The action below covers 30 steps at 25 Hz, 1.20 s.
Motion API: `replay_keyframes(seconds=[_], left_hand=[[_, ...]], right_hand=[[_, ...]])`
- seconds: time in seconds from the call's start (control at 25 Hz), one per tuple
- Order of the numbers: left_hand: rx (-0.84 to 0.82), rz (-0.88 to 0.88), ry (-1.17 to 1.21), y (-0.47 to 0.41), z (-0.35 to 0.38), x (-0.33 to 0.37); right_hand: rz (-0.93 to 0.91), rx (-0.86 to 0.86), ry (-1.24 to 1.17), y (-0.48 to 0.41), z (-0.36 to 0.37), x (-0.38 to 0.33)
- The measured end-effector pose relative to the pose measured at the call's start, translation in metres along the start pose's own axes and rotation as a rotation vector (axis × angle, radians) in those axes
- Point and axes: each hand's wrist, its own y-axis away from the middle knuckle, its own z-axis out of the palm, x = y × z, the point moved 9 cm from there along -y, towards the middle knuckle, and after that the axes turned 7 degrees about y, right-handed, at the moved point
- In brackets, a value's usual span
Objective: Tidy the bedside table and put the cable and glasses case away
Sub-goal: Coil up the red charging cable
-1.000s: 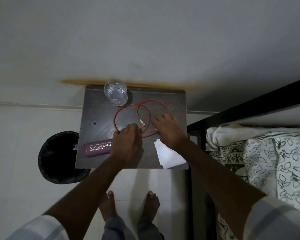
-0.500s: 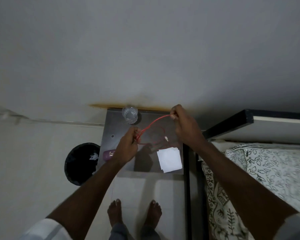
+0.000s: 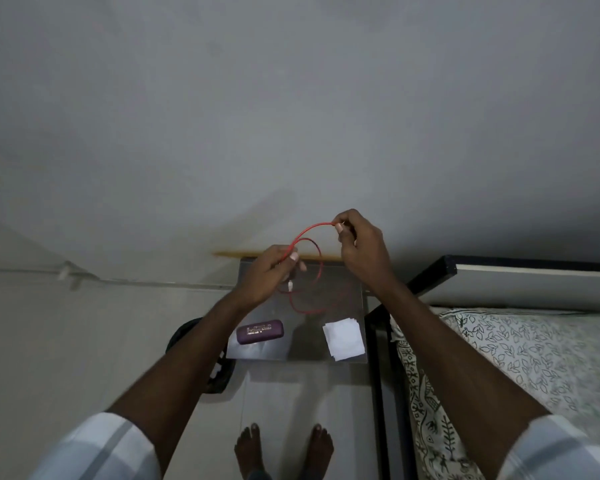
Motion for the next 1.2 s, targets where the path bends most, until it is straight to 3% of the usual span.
replay_keyframes(seconds=[0.2, 0.44, 0.8, 0.92, 1.08, 1.2], left_hand=[[0.025, 0.044, -0.023, 0.023, -0.038, 0.061], [-0.023, 0.081, 0.156, 0.056, -0.052, 0.128], [-0.059, 0.066, 0.5, 0.083, -0.074, 0.179], [-0.059, 0.078, 0.549, 0.09, -0.079, 0.185], [0.017, 0.17, 0.572, 0.095, -0.079, 0.197], [0.084, 0.229, 0.569, 0.09, -0.079, 0.208]], right_hand=[[0.019, 0.141, 0.076, 0.009, -0.038, -0.054], [0.164, 0.382, 0.081, -0.001, -0.105, -0.082], [0.55, 0.334, 0.132, 0.014, -0.111, -0.061], [0.591, 0.221, 0.196, 0.021, -0.107, -0.05], [0.299, -0.206, 0.105, 0.019, -0.062, -0.069], [0.101, -0.347, 0.307, 0.028, -0.04, -0.094]])
